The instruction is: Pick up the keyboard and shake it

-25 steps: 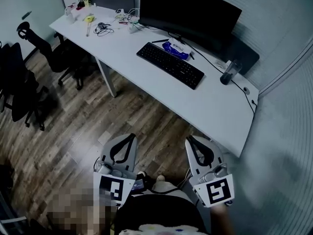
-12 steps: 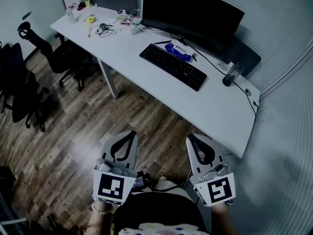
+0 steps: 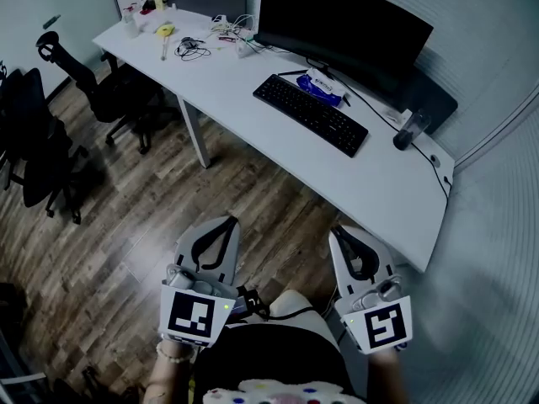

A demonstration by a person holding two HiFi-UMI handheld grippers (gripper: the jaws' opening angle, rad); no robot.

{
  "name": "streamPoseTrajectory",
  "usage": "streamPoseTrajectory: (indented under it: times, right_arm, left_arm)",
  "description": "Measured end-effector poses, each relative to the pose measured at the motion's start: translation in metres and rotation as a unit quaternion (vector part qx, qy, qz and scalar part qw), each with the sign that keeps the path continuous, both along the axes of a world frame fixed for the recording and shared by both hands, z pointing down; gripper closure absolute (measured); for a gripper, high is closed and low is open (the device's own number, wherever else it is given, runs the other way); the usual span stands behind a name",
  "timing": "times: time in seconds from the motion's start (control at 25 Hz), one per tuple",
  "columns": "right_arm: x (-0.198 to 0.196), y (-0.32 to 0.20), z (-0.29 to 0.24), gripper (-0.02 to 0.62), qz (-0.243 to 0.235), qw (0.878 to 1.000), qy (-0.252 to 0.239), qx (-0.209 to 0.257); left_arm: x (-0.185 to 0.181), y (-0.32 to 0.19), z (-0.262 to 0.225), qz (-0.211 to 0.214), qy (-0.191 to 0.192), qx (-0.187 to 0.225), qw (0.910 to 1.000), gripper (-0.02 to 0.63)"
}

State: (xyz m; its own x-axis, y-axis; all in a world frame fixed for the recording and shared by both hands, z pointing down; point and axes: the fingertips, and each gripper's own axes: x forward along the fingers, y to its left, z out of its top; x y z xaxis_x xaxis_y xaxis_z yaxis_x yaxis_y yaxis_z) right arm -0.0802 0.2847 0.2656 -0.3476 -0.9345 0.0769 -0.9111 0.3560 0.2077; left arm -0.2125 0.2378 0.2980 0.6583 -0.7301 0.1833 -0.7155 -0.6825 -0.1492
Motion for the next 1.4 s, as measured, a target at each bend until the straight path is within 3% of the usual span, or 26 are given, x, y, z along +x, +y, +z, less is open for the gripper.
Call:
streamPoseTrajectory:
  times: [0.36,0.56,1.4]
  right_arm:
    - [0.011,-0.026,0.003,0.552,0.020,1.000,0.004,0.001]
    - [0.022,-0.058,0.010,0.552,0.006,1.000,0.007,-0.003]
    - [0.091,-0.232,0.021,0.552,-0.078,0.997,0.004,-0.008]
  left_arm:
    - [-0.005,-0.021,0.003,-0.018,0.008,-0.003,0.9998,0.586]
    - [0.006,-0.047,0.007,-0.028,-0.002,0.001,0.9996,0.586]
    - [0.074,-0.207,0.003,-0.122,0.034,-0.011,0.9919,0.586]
